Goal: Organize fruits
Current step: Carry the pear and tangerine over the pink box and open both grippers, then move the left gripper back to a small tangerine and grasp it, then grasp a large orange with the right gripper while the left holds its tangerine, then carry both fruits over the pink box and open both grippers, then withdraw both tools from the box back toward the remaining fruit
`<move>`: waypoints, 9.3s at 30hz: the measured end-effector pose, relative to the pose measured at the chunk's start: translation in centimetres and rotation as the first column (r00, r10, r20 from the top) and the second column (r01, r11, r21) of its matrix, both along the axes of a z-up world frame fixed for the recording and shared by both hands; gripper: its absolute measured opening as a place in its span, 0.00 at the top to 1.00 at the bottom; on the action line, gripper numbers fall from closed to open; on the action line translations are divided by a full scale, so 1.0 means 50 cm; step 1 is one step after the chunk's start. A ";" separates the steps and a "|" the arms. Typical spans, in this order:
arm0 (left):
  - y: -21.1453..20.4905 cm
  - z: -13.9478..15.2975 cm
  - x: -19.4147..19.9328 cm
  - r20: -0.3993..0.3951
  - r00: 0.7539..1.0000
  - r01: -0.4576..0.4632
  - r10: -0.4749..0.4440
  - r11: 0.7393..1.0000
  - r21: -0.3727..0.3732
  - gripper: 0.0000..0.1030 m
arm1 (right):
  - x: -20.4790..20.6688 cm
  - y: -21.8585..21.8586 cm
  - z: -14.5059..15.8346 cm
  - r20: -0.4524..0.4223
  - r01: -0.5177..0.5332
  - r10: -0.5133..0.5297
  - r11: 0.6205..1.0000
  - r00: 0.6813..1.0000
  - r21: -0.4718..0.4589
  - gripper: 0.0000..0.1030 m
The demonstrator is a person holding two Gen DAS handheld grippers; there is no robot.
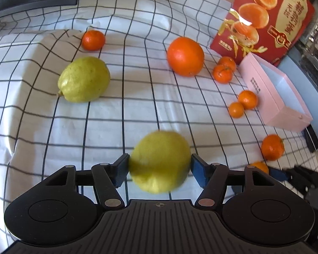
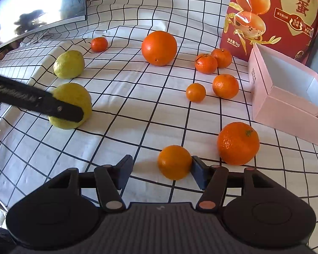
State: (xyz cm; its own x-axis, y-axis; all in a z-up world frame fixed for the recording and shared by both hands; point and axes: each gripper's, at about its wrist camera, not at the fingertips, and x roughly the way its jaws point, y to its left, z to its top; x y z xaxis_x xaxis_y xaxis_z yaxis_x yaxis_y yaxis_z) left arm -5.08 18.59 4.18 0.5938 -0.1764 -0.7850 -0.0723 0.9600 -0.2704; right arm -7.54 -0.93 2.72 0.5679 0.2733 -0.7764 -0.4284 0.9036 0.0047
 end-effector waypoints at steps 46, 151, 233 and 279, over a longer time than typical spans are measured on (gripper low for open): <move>-0.440 0.224 0.415 0.215 0.857 0.497 -0.468 0.861 -0.106 0.35 | 0.223 -0.338 0.228 0.217 0.310 -0.324 0.946 0.921 0.099 0.69; -0.135 -0.026 0.059 0.057 0.970 0.229 -0.238 0.966 0.122 0.67 | 0.102 -0.123 -0.016 0.062 0.212 -0.209 0.977 0.976 -0.038 0.25; -0.487 0.215 0.314 0.294 0.837 0.426 -0.462 0.887 0.181 0.68 | 0.240 -0.382 0.236 0.313 0.328 -0.322 0.944 0.893 0.034 0.53; -0.003 0.087 0.163 0.203 0.977 -0.077 0.071 0.997 0.021 0.68 | 0.135 -0.183 0.072 0.138 0.187 -0.184 0.982 0.973 -0.011 0.27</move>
